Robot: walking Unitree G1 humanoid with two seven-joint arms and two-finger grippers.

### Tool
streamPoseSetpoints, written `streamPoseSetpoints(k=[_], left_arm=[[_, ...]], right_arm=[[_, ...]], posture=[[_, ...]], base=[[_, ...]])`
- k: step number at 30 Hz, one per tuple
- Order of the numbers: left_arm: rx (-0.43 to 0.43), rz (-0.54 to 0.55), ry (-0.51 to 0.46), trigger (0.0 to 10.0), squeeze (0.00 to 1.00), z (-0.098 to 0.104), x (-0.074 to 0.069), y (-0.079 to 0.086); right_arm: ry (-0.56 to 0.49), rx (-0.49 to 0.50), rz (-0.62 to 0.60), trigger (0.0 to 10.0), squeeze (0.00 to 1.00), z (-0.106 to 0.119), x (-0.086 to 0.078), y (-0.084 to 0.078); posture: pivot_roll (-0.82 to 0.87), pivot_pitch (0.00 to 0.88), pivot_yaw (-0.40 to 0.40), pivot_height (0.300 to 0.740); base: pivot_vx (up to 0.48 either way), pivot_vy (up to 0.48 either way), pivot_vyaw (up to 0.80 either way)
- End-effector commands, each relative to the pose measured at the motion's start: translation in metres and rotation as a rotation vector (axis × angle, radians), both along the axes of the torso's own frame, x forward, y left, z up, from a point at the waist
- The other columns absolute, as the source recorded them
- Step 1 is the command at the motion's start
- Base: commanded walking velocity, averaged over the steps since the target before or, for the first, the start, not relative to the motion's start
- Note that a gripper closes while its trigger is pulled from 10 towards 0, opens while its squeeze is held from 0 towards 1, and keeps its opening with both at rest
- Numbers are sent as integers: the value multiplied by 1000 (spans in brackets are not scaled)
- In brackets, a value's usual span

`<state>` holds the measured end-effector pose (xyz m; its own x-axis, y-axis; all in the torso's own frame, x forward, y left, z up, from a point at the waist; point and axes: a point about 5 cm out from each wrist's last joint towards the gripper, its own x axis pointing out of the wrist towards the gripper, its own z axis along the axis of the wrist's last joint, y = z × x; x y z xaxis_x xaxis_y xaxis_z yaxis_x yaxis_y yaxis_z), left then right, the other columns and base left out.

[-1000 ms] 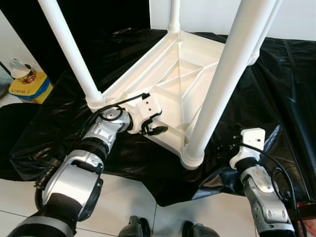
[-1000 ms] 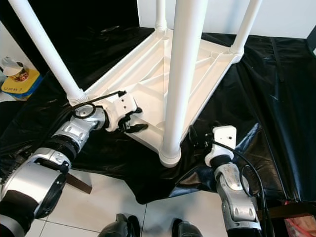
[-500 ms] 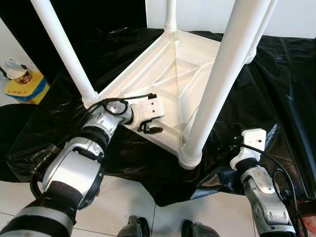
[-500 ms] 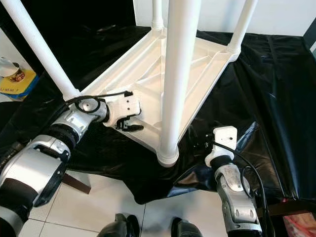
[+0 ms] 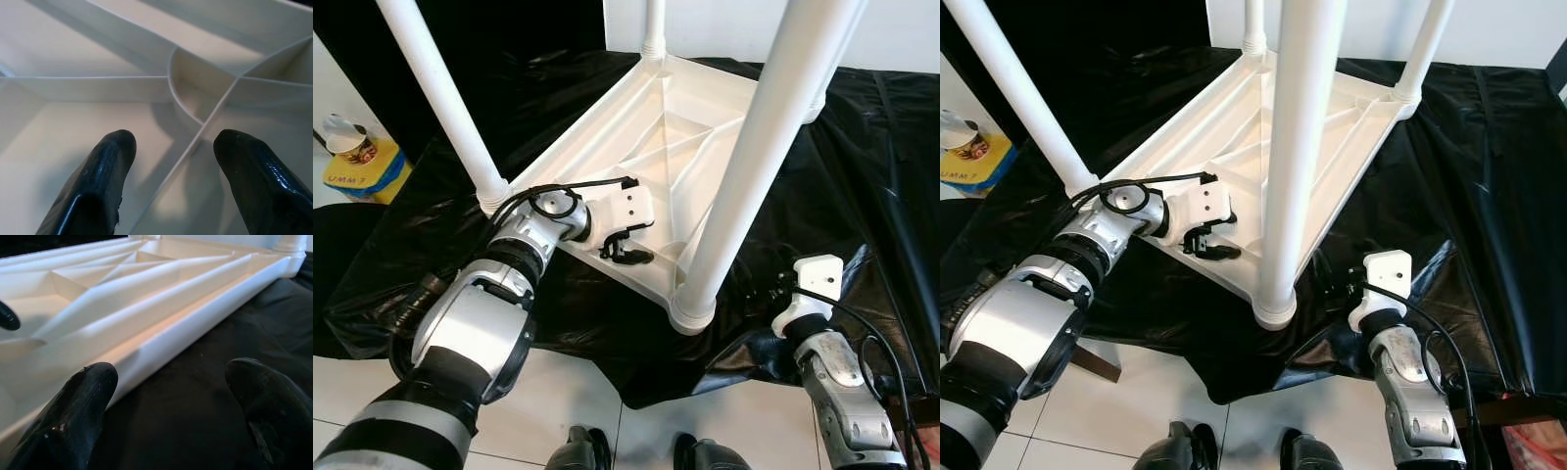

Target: Building children table

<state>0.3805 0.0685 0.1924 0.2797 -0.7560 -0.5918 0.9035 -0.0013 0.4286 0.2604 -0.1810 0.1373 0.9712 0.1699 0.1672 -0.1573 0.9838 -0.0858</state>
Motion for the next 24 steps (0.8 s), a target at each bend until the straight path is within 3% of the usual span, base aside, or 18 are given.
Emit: streamPoseSetpoints(k=[1, 8, 13, 14, 15, 16, 20, 24], left_arm=[[26, -19, 88, 10000, 0, -7, -3, 4], [134, 27, 129, 10000, 0, -23, -4, 16], [84, 111, 151, 9686, 0, -26, -2, 19], [72, 128, 151, 8235, 0, -27, -1, 20], [51, 164, 147, 3216, 0, -27, 0, 20], [40, 191, 134, 0, 0, -27, 2, 19], [18, 232, 120, 0, 0, -27, 4, 20], [-74, 312, 115, 0, 0, -22, 8, 16]], right_arm=[[24, 5, -2, 10000, 0, -4, -4, 0], [33, 5, 0, 10000, 0, -5, -8, 2], [36, 5, -4, 10000, 0, -6, -8, 3], [36, 6, -5, 10000, 0, -6, -8, 3], [36, 7, -6, 10000, 0, -6, -8, 4], [36, 7, -6, 10000, 0, -6, -8, 4], [37, 8, -6, 10000, 0, -6, -8, 5], [37, 8, -9, 10000, 0, -6, -7, 6]], posture=[[-154, 208, 36, 740], [-158, 211, 48, 740], [-159, 207, 53, 740], [-159, 206, 54, 740], [-159, 206, 54, 740], [-158, 204, 56, 740], [-157, 202, 56, 740], [-156, 198, 59, 740]], base=[[0, 0, 0], [0, 0, 0], [0, 0, 0], [0, 0, 0], [0, 0, 0], [0, 0, 0], [0, 0, 0], [0, 0, 0]])
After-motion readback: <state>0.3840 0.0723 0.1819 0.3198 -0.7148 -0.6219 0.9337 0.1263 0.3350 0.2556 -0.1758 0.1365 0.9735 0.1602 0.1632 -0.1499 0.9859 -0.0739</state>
